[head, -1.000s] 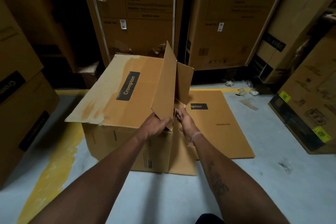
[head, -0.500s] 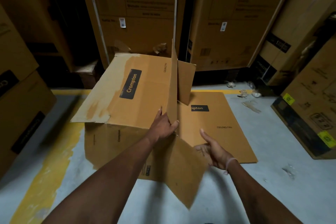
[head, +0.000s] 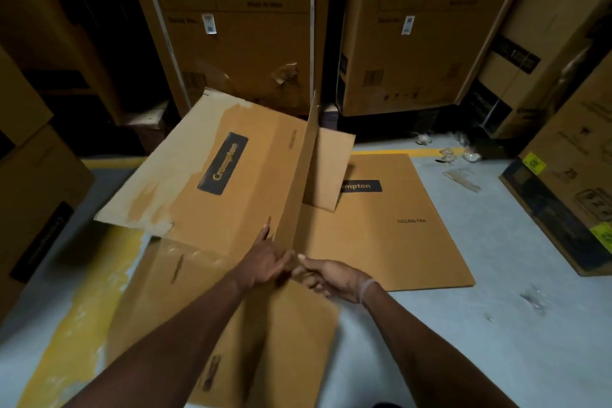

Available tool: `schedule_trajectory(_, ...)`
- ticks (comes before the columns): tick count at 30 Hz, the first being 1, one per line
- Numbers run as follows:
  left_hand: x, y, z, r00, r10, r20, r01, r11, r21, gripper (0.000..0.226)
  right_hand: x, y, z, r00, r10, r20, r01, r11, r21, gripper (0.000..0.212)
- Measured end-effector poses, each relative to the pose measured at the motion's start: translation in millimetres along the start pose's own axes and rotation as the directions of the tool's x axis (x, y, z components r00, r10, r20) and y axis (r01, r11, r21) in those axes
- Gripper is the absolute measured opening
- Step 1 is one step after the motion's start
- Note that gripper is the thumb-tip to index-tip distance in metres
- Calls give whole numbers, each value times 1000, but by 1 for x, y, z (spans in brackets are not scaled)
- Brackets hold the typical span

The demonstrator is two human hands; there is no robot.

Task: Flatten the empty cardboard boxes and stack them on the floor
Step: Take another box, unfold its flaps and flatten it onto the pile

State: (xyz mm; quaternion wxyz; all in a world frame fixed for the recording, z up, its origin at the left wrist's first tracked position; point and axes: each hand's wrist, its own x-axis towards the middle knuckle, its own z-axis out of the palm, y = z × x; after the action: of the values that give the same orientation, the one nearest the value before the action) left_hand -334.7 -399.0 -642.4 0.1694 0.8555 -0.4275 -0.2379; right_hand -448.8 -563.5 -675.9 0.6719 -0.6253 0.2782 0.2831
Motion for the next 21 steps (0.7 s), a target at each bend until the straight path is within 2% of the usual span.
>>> schedule_trajectory(3,-8,-39,28,982,-115,152,109,993,50,71,6,-4,18,999,24,-25,-25,997,-73,70)
schedule_trajectory(5,-21,-58,47,952,-162,261,158,987,36,82,9,5,28,998,48,-46,-52,995,-90,70)
schedule_trajectory(7,-34,-71,68,926,-174,336,177,984,22,77,17,18,31,991,57,-122,-71,991,-112,68)
schedule_trajectory(11,-47,-72,92,927,-219,303,224,974,18,60,47,47,26,911,100,-400,-119,993,-23,115)
schedule_trajectory(12,-46,-72,95,930,-222,292,227,974,18,60,51,54,25,882,120,-456,-131,991,6,113)
schedule_trajectory(16,-41,-84,98,936,-188,298,209,977,-41,61,54,61,28,802,149,-578,-136,988,67,70)
schedule_trajectory(19,-37,-87,98,937,-182,299,210,976,-65,64,61,66,27,761,179,-623,-60,976,208,63)
schedule_trajectory(21,-38,-84,95,945,-160,285,185,981,-62,69,69,72,27,782,227,-581,-20,940,340,67)
